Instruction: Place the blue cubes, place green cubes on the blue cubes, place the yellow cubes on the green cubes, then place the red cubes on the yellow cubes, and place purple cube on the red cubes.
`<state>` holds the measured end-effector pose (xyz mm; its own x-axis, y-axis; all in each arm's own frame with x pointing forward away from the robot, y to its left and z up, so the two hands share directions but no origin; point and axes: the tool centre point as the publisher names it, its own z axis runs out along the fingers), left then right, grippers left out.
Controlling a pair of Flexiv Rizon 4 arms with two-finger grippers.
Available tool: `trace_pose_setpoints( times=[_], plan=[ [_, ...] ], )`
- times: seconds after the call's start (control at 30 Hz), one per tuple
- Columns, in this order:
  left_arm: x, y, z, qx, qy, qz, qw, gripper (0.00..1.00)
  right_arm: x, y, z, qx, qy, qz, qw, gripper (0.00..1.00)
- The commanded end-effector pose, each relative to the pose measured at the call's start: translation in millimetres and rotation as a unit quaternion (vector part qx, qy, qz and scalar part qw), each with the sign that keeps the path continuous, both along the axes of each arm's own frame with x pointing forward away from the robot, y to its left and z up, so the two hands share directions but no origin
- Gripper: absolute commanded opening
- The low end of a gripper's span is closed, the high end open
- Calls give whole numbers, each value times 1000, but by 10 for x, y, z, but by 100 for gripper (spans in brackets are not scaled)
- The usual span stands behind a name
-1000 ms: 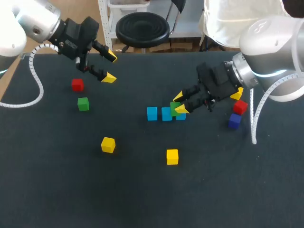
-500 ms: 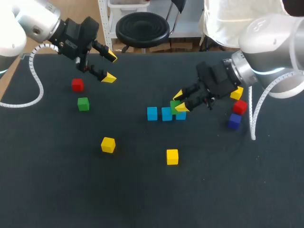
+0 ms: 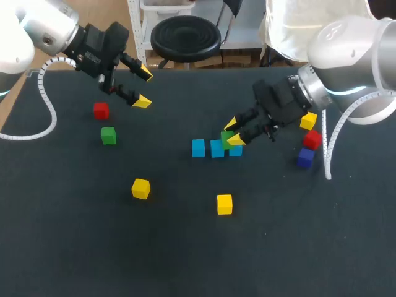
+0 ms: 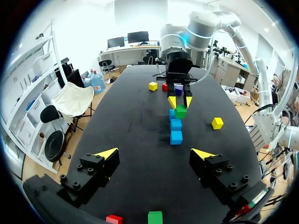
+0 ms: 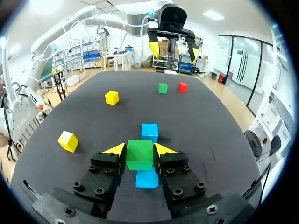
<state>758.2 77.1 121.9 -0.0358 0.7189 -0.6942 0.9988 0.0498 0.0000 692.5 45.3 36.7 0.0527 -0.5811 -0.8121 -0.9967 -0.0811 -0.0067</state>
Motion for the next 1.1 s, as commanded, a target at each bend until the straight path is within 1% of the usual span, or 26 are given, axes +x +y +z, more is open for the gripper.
trace_pose_setpoints(
  times=[0.03,0.43,0.7,1.1],
  plan=[
    [1,-1,-2,0,0,0,1000,100,4,9,-13,0,1,-4,1000,0],
    [1,-1,-2,0,0,0,1000,100,2,6,-11,-3,0,-14,1000,0],
    [1,-1,-2,0,0,0,1000,100,35,-17,-6,-2,-2,-23,1000,0],
    [1,-1,-2,0,0,0,1000,100,21,19,-36,1,4,-25,1000,0]
  ],
)
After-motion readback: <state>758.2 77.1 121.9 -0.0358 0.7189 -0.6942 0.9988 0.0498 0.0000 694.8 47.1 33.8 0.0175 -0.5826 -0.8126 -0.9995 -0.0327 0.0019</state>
